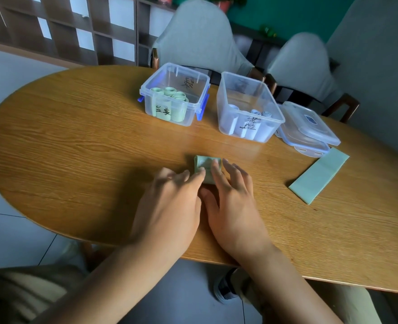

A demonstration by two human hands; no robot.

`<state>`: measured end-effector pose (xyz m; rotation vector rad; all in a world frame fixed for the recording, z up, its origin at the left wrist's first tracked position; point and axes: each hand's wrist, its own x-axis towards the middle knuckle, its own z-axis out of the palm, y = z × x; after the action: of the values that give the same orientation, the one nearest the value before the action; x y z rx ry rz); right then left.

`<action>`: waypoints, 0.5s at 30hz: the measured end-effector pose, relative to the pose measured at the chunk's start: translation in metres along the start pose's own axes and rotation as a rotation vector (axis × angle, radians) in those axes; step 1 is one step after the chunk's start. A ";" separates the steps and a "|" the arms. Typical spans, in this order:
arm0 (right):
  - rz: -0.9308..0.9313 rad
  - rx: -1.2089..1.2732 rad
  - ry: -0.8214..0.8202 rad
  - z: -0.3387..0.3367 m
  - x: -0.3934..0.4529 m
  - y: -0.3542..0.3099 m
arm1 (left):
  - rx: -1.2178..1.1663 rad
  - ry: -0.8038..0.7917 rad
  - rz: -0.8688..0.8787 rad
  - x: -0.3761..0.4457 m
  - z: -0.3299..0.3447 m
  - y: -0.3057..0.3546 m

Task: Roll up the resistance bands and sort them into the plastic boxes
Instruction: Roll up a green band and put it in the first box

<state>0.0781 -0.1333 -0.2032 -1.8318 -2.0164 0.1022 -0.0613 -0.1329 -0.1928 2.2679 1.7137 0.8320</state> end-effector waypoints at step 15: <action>-0.157 -0.012 0.182 0.005 -0.011 0.003 | 0.030 -0.052 0.016 0.019 0.004 -0.013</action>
<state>0.0796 -0.1421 -0.2119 -1.6198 -2.0258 -0.1182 -0.0660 -0.1105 -0.1959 2.3038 1.6994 0.7487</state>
